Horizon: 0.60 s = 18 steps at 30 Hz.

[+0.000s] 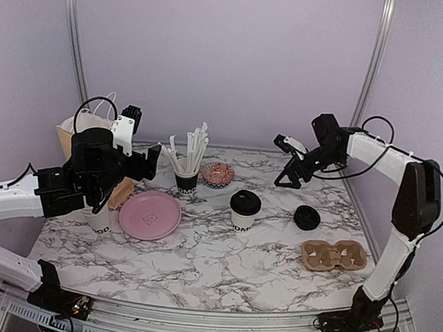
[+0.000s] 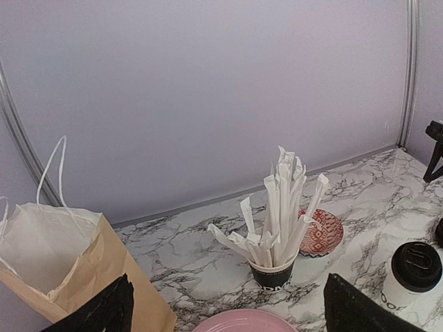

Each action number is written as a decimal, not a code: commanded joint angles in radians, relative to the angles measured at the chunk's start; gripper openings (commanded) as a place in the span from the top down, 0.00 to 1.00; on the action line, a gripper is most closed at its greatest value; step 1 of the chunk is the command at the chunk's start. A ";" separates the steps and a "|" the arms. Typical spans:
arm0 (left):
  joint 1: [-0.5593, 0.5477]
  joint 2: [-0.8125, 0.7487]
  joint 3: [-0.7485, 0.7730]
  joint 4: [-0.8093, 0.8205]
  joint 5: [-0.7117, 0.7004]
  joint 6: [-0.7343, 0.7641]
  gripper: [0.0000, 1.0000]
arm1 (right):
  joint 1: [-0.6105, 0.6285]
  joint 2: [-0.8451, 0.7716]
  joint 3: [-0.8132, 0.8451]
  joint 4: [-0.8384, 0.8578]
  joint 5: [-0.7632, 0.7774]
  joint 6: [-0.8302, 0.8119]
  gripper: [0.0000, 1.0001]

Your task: Pack the takeout coffee

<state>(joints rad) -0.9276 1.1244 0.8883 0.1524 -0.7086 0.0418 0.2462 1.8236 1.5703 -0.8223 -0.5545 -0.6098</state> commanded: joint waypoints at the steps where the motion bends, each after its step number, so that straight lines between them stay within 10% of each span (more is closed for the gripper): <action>1: 0.006 0.009 0.035 -0.005 -0.015 0.009 0.04 | 0.151 -0.128 -0.066 0.105 0.044 -0.105 0.02; 18: 0.006 0.012 0.048 -0.026 -0.004 0.010 0.04 | 0.285 0.052 0.057 0.006 -0.027 -0.116 0.01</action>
<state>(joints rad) -0.9272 1.1320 0.9009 0.1440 -0.7082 0.0456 0.5068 1.8580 1.5631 -0.7826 -0.5461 -0.7094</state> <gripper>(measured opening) 0.962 0.987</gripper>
